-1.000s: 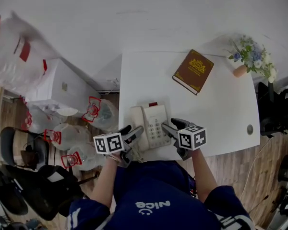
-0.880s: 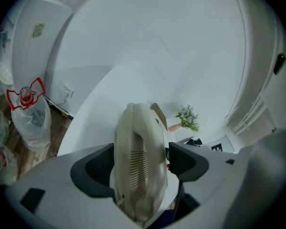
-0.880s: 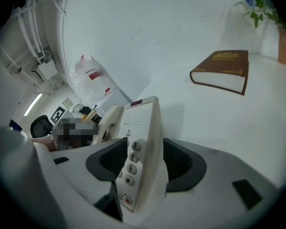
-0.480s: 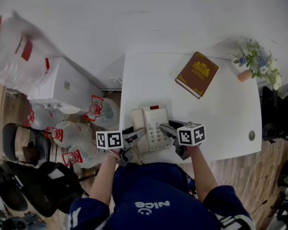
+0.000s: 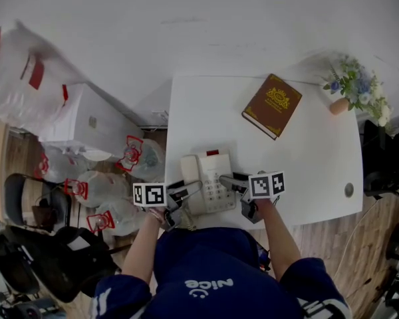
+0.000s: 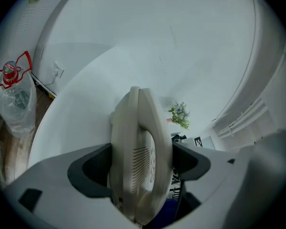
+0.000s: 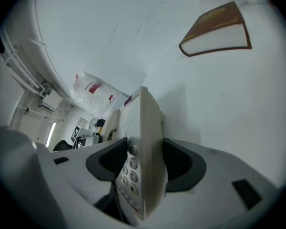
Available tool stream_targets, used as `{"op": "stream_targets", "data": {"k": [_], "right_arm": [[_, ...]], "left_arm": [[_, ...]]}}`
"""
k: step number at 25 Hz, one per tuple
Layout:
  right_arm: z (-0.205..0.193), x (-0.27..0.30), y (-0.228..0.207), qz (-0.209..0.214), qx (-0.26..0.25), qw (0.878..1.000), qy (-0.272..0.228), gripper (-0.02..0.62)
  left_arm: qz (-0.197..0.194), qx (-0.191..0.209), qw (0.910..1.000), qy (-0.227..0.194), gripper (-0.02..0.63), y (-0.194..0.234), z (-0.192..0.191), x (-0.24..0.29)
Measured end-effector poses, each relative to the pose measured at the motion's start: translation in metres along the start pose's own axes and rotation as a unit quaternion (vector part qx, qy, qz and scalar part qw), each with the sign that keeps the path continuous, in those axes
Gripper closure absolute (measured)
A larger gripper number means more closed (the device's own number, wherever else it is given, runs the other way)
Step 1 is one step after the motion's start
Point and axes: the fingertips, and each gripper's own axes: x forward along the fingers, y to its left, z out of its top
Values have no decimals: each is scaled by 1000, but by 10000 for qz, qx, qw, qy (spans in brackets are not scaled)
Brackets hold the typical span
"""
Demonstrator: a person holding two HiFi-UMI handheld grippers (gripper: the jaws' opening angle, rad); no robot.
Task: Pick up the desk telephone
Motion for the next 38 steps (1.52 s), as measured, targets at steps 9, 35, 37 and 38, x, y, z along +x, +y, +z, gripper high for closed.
{"op": "stream_targets", "data": {"k": [9, 35, 37, 38], "right_arm": [[-1, 0, -1, 24, 68, 10000, -43, 354], [-3, -5, 41, -115, -175, 9982, -561, 356], [-3, -6, 48, -75, -207, 9977, -643, 356], [-3, -7, 53, -53, -234, 9974, -684, 356]], "left_arm": [[-114, 17, 9999, -117, 221, -4, 2, 0], [-172, 417, 9983, -372, 222, -23, 6, -36], [-231, 538, 9974, -424, 222, -31, 8, -41], [-230, 565, 9971, -460, 222, -33, 8, -45]]}}
